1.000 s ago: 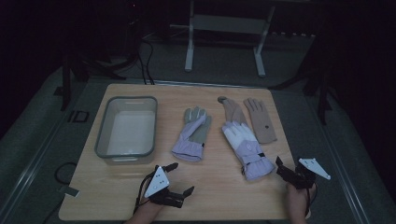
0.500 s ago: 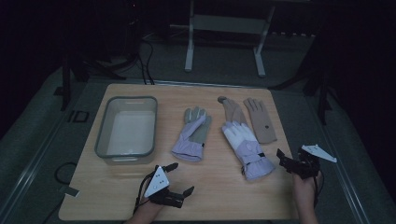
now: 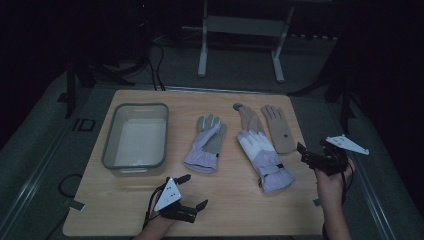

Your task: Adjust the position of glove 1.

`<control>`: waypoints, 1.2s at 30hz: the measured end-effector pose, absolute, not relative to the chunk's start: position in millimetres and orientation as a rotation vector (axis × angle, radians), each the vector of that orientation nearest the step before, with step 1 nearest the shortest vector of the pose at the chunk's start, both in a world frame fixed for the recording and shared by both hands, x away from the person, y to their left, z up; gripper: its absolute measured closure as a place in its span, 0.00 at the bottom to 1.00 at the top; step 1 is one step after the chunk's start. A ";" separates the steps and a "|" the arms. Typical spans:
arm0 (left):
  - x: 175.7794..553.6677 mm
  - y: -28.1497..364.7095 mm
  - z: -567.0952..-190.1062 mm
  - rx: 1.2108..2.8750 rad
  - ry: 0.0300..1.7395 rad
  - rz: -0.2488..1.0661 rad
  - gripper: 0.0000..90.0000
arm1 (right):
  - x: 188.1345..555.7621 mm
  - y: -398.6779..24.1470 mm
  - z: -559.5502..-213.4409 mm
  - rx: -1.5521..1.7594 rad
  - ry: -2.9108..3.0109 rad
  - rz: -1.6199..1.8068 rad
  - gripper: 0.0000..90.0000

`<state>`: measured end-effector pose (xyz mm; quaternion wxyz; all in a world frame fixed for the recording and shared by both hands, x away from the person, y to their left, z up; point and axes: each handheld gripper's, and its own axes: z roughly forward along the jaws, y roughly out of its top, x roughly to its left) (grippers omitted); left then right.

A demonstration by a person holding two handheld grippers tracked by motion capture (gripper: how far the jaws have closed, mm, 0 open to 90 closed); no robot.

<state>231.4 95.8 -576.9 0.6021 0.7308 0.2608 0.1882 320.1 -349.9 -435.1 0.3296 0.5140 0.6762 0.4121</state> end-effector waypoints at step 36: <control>231.3 95.7 -576.9 1.693 0.598 0.434 0.02 | 374.7 -224.0 -405.6 1.166 2.151 1.122 0.15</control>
